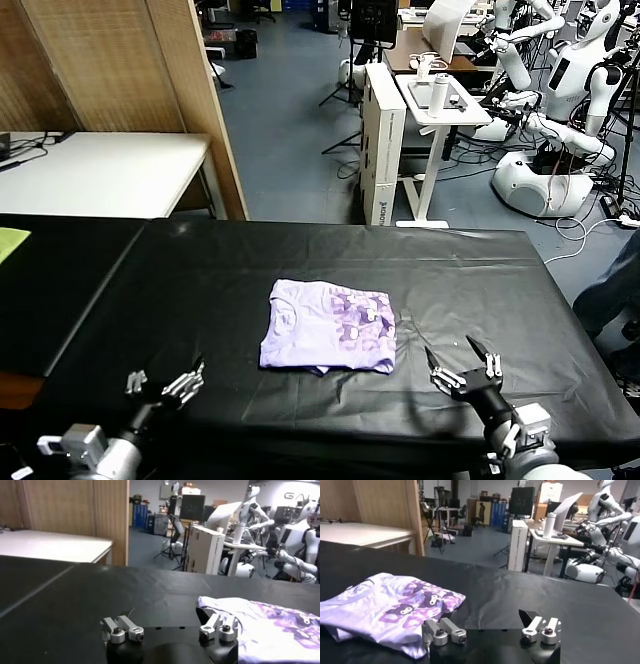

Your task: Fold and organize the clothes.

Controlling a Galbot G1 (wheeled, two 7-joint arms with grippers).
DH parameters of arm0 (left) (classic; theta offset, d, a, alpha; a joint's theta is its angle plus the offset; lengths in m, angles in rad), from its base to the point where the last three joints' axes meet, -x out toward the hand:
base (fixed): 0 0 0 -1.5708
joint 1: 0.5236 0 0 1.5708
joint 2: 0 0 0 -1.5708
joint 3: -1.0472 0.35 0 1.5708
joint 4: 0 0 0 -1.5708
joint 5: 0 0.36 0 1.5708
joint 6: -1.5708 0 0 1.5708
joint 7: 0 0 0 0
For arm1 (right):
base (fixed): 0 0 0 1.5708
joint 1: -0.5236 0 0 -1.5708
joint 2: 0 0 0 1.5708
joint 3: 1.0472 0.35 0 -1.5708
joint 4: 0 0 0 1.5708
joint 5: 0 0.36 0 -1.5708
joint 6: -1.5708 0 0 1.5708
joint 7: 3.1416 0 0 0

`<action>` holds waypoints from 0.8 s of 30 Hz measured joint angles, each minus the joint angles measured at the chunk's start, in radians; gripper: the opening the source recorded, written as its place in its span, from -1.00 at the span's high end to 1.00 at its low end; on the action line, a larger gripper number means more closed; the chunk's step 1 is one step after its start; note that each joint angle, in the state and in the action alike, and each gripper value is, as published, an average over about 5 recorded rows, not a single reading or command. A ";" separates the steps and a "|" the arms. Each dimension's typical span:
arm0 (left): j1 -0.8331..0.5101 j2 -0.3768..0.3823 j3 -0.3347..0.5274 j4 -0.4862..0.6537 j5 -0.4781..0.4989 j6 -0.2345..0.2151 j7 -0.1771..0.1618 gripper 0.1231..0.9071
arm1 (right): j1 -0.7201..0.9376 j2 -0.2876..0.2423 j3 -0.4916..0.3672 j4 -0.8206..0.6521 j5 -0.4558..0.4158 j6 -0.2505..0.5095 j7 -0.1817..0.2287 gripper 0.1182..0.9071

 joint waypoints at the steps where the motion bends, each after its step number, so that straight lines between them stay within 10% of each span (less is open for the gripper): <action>1: 0.002 0.000 -0.001 -0.001 -0.001 0.002 -0.002 -1.00 | -0.002 0.000 0.001 0.000 0.000 -0.001 0.000 -1.00; 24: 0.099 0.019 -0.020 -0.031 -0.048 0.034 -0.008 -1.00 | -0.068 0.032 -0.004 0.039 -0.029 -0.002 0.020 -1.00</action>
